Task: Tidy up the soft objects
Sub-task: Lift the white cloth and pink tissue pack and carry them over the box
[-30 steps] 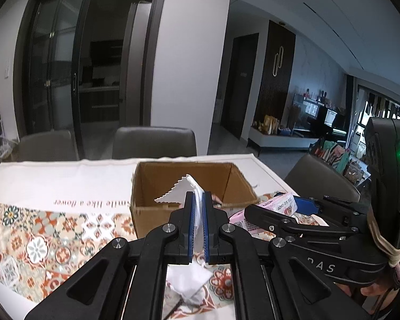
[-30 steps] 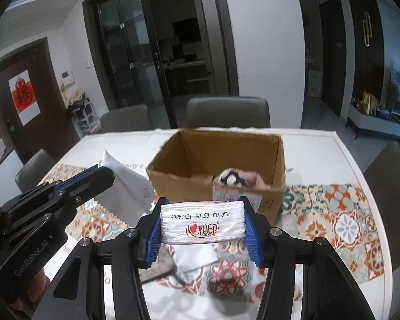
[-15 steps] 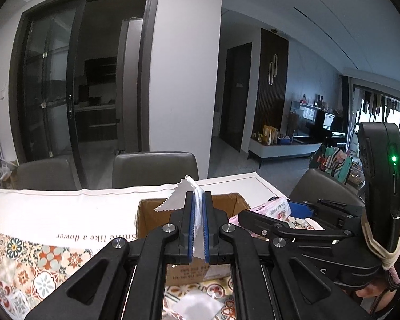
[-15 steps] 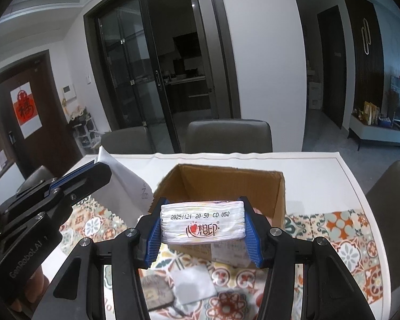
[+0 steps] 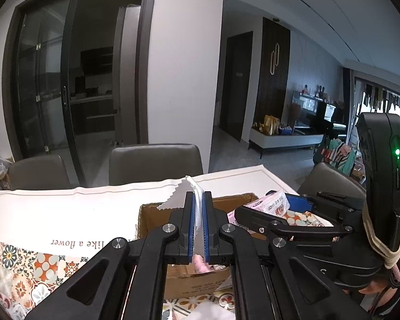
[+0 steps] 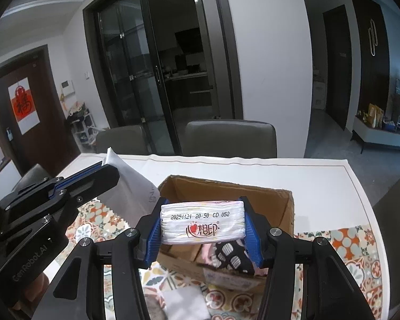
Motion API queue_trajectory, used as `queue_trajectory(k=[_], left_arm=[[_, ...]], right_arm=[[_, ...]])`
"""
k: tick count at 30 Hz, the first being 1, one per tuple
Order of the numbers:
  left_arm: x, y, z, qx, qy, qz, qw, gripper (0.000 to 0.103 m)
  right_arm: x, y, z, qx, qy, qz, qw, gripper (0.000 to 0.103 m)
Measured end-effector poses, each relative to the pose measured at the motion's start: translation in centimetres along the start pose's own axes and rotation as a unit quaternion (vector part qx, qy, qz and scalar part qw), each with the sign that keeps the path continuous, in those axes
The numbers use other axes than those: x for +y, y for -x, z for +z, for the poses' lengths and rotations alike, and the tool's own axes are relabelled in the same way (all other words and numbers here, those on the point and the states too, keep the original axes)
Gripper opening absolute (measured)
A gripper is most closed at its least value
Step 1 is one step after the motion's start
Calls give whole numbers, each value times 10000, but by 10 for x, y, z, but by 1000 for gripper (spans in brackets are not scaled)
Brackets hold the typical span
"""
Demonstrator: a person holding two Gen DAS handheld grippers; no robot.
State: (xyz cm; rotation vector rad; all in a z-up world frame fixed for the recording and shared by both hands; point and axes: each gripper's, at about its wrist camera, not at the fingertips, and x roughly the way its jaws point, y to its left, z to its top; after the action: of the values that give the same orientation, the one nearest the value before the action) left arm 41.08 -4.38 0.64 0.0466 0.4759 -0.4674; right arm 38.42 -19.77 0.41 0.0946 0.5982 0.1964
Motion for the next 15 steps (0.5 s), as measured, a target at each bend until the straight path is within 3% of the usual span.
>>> queue_trajectory(k=[12, 15], left_arm=[[10, -43, -14, 580, 18, -59, 9983, 7], [12, -48, -17, 716, 31, -110, 9974, 14]], right_arm=[[-12, -47, 1, 363, -83, -39, 9993, 53], [-14, -56, 0, 455, -119, -19, 9989, 53]])
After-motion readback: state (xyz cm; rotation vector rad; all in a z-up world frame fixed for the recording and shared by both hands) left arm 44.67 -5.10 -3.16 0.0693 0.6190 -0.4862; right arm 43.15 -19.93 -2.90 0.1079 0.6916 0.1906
